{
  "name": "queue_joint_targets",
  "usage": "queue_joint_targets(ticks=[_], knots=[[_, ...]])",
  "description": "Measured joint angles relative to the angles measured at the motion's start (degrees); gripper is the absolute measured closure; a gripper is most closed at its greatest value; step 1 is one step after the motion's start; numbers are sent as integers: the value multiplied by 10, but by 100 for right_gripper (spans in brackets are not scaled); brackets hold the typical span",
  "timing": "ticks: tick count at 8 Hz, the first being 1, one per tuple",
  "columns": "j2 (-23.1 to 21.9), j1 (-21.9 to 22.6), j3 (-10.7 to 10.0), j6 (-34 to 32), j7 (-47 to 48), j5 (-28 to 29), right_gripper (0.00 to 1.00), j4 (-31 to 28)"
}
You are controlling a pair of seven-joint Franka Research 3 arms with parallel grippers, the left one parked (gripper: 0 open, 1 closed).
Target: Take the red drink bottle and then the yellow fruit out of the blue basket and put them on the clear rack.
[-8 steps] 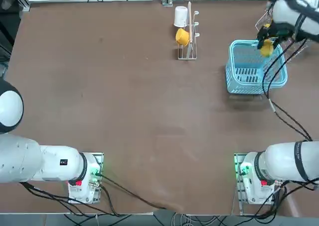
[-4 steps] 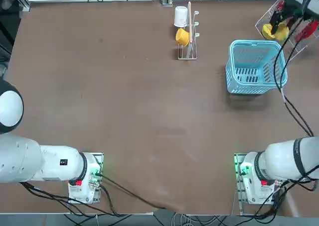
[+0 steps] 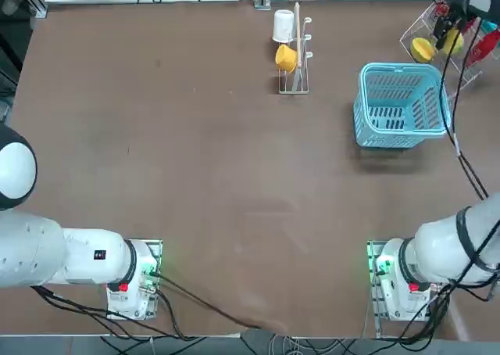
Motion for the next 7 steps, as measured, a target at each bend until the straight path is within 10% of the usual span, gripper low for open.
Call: queue_joint_targets(ticks=[7], knots=[[142,-49,-1,135,-9,-72,12,21]])
